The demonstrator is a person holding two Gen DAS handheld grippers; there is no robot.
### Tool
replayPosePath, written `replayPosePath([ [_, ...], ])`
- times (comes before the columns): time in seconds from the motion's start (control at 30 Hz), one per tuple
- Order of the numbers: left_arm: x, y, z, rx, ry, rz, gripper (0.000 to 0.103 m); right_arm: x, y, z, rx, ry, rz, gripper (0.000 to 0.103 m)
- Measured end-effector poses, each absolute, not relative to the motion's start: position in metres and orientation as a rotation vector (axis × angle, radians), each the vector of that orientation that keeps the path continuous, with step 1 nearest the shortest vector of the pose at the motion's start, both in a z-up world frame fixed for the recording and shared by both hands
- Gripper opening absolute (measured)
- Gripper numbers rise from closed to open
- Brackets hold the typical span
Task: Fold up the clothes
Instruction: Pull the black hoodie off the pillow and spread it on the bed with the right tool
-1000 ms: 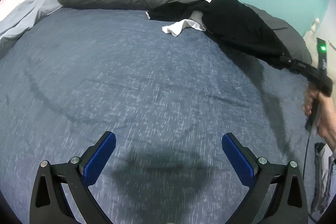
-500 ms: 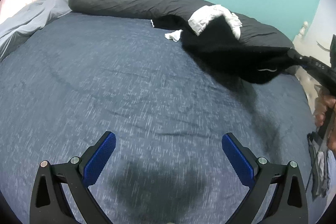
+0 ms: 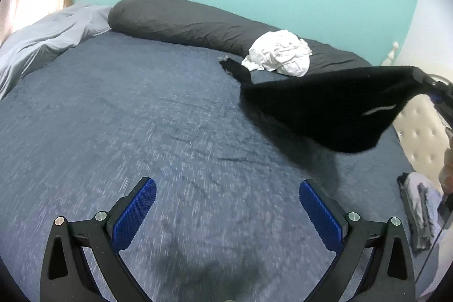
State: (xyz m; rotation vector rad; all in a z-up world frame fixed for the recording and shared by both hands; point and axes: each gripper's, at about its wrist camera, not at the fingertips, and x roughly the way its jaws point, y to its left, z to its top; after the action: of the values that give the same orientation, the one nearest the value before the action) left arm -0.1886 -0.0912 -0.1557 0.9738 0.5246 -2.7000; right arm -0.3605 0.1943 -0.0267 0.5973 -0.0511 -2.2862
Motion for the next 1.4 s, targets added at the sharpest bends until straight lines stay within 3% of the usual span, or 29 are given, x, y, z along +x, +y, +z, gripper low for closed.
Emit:
replayPosePath([
  [0.2,-0.148,-0.074,-0.136,0.987,0.516,-2.716,0.103,-0.282,0.211,0.005,0.572,-0.06,-2.252,0.011],
  [0.43,-0.127,-0.063,-0.128,0.95,0.508,-2.733,0.103,-0.224,0.229,0.001,0.604,-0.105,-2.19,0.011],
  [1.0,-0.164,-0.064,-0.251,1.158,0.533,-2.626,0.103,-0.232,0.193,-0.193,1.022,-0.139,-2.016,0.017],
  [1.1,-0.169,-0.063,-0.268,1.174,0.528,-2.631,0.103,-0.232,0.19,-0.208,1.034,-0.119,-1.997,0.018],
  [1.4,-0.176,-0.064,-0.292,1.181,0.513,-2.634,0.103,-0.242,0.214,-0.229,1.015,-0.299,-2.035,0.031],
])
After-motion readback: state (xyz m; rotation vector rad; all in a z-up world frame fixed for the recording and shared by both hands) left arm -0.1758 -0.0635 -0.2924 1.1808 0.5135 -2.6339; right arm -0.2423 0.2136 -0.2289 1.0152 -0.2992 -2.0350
